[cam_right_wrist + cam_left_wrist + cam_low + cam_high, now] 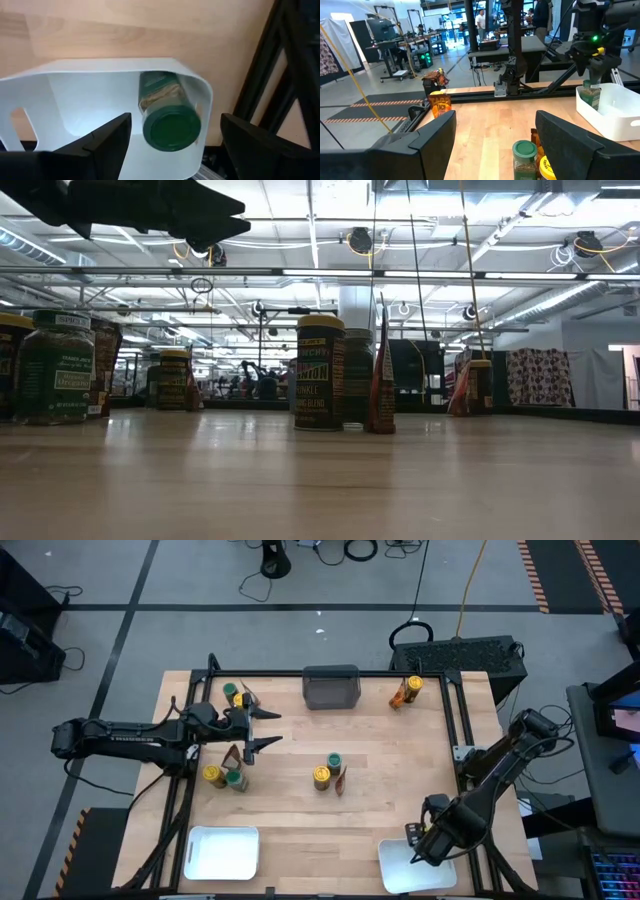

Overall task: Sort spices by type
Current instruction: Put the top right green seasoning bottle into the right white bin

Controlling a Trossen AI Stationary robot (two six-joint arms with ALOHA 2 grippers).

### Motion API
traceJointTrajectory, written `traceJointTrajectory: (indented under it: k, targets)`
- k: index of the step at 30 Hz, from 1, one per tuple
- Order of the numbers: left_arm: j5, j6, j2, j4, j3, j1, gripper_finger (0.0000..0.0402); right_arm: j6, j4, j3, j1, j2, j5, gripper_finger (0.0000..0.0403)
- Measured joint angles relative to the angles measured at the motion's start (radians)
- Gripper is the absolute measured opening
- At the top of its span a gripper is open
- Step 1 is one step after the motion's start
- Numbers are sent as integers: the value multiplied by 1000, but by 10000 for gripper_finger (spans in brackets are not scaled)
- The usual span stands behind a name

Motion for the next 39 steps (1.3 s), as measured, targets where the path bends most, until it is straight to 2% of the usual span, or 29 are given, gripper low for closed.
traceJointTrajectory:
  k: [3,8,12,14,20,25,34,39]
  targets:
    - [0,0,0,0,0,0,277,-6,-30,0,-9,-7,41,286]
    - [0,1,0,-2,0,0,277,-91,7,19,-41,-8,183,286]
    - [0,1,0,-2,0,0,277,-171,77,51,-70,-7,341,286]
    - [0,1,0,-1,0,0,277,-195,122,51,-79,-7,379,286]
    - [0,1,0,-1,0,0,277,-287,219,51,-95,58,314,273]
    - [0,5,0,-3,0,0,277,-335,276,51,-96,117,256,238]
    - [0,7,0,-3,0,0,277,-350,288,51,-94,138,140,137]
    - [0,7,0,-3,0,0,277,-350,281,51,-93,138,130,67]
